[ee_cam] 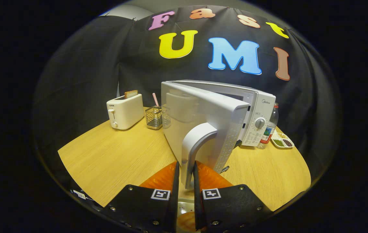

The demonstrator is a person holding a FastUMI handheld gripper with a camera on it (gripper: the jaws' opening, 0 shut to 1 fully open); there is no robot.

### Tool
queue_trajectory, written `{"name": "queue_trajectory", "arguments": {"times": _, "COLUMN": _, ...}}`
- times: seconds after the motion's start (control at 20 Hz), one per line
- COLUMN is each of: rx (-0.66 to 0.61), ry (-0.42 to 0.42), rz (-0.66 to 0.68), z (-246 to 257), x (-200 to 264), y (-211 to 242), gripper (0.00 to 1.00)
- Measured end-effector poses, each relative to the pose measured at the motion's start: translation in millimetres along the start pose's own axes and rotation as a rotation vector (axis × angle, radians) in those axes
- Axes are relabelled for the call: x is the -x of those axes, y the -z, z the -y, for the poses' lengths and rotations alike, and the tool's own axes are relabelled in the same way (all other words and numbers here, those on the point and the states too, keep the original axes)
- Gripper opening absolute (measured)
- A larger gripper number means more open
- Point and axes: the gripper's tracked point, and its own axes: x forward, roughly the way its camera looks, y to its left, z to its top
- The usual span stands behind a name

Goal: Open the microwave, put the food inside, and close the microwave door.

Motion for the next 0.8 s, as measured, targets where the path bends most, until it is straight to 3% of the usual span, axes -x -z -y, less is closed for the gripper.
{"name": "queue_trajectory", "arguments": {"times": 0.8, "rx": 0.022, "ry": -0.08, "rz": 0.009, "z": -103, "x": 13, "y": 0, "gripper": 0.22}}
